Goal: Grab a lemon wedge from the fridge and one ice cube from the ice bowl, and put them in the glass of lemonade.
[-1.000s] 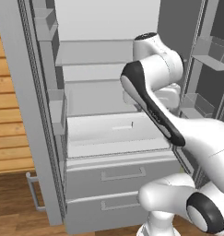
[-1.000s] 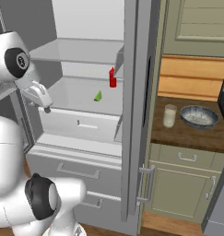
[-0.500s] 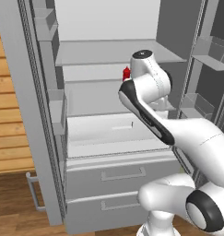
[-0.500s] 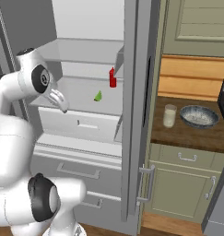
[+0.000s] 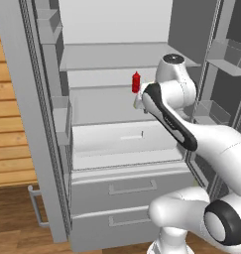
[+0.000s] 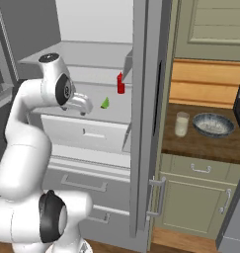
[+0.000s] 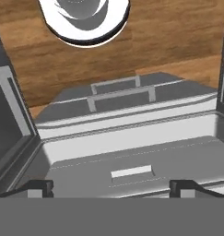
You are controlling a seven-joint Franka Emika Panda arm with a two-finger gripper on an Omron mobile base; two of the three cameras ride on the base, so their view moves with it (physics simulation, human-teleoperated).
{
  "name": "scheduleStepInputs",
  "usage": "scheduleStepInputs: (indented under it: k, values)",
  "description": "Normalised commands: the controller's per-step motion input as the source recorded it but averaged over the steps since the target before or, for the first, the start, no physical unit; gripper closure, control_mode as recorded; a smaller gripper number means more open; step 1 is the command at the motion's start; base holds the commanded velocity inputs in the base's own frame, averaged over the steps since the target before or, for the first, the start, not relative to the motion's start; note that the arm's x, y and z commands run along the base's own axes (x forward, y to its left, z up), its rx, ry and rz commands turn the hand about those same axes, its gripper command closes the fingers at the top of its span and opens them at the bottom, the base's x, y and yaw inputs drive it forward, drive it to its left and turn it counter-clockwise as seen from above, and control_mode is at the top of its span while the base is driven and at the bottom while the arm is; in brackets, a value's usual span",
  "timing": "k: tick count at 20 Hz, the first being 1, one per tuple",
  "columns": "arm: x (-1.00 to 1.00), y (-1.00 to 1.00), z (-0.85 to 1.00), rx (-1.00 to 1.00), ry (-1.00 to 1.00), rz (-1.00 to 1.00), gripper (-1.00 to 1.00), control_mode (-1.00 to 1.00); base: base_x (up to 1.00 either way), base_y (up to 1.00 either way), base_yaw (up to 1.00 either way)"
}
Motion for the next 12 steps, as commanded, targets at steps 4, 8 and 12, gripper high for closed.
scheduleStepInputs:
  k: [4, 8, 12]
  values:
    - [0.50, -0.22, -0.46, -0.01, -0.01, 0.20, -1.00, -1.00, 0.00, 0.00, 0.00]
    - [0.92, -0.27, -0.13, 0.00, 0.00, 0.07, -1.00, -1.00, 0.00, 0.00, 0.00]
    - [0.87, -0.24, 0.00, 0.00, 0.00, 0.02, -1.00, -1.00, 0.00, 0.00, 0.00]
